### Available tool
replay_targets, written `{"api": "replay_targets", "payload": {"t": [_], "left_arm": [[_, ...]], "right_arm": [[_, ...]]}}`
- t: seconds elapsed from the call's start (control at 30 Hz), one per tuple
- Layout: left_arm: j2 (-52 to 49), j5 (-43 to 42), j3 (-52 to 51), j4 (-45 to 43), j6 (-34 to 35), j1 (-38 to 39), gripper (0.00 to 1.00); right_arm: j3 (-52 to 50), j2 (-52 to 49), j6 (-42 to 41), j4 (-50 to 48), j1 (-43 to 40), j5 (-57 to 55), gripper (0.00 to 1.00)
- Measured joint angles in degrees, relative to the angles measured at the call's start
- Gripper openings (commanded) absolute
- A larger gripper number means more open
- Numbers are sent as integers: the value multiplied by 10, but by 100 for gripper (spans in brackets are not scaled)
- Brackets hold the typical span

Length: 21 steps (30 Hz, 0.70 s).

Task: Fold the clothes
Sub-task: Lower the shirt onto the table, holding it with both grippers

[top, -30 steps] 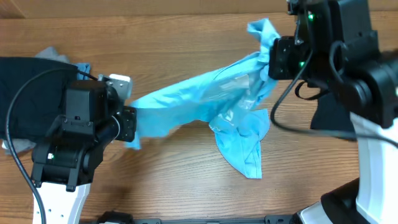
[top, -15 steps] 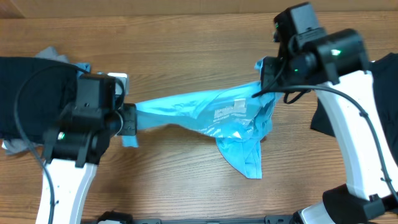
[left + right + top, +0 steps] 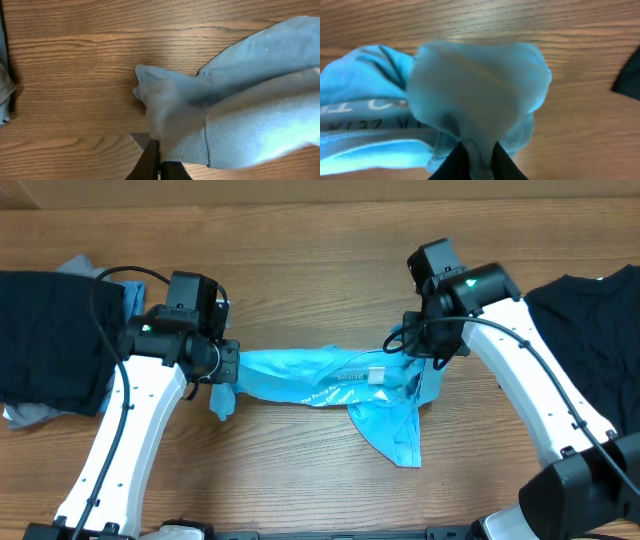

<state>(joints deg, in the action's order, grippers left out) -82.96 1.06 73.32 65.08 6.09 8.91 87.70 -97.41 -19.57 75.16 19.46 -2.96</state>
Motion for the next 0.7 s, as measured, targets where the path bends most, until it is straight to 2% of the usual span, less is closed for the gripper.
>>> {"api": "replay_targets", "payload": {"t": [0.1,0.23,0.57,0.7], "left_arm": [[-3,0,0,-4,0,0,4],[-3,0,0,-3,0,0,4],[-3,13,0,0,0,0,4],[-3,13,0,0,0,0,4]], "right_arm": [[-41,0,1,-49,0,0,36],[-81,0,1,-98,0,-5,38],[-90,0,3,-112,-31,-20,40],[-91,0,28,-147,-40,-18,63]]}}
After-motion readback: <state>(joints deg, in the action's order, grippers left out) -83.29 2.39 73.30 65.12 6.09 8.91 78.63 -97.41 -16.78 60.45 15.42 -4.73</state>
